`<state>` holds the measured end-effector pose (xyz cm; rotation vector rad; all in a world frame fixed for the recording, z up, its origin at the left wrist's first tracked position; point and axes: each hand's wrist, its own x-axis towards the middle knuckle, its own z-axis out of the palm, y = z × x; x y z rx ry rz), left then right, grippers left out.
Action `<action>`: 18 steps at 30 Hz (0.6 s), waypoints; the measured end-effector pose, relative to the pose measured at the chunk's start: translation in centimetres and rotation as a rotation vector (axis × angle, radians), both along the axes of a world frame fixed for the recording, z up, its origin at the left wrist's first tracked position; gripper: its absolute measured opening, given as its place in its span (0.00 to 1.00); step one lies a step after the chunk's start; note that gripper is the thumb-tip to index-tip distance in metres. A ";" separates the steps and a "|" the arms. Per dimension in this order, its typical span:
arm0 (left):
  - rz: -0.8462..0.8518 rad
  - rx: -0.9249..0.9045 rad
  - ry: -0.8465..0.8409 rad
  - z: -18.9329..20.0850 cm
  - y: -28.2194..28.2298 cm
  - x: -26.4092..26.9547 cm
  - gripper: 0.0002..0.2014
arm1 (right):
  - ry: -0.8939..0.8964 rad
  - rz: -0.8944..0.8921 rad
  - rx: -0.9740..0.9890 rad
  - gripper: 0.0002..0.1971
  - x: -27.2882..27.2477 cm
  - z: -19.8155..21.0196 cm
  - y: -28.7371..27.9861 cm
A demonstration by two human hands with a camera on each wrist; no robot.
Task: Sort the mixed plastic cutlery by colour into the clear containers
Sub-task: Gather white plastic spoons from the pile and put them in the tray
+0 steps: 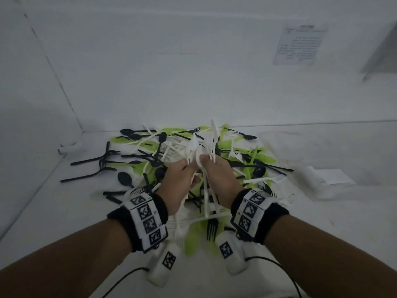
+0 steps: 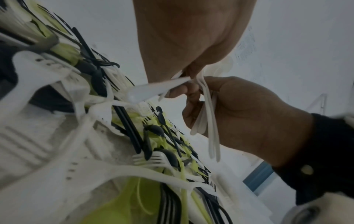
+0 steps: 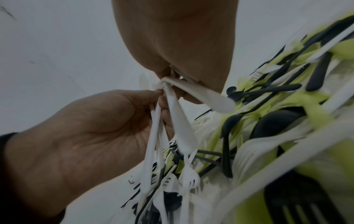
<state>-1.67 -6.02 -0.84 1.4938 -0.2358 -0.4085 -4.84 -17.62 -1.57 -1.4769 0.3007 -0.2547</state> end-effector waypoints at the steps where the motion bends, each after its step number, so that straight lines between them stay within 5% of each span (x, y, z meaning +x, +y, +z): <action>1: -0.012 -0.001 0.004 -0.1 0.2 0.1 0.15 | 0.006 -0.010 0.012 0.17 0.0 -0.2 0.2; 10: -0.012 0.184 -0.026 -1.0 1.5 1.3 0.12 | 0.046 -0.327 0.001 0.18 -1.0 -0.9 -1.8; 18: -0.055 0.319 -0.208 -1.5 -0.1 1.2 0.14 | 0.072 -0.209 0.059 0.12 0.0 -0.4 -4.7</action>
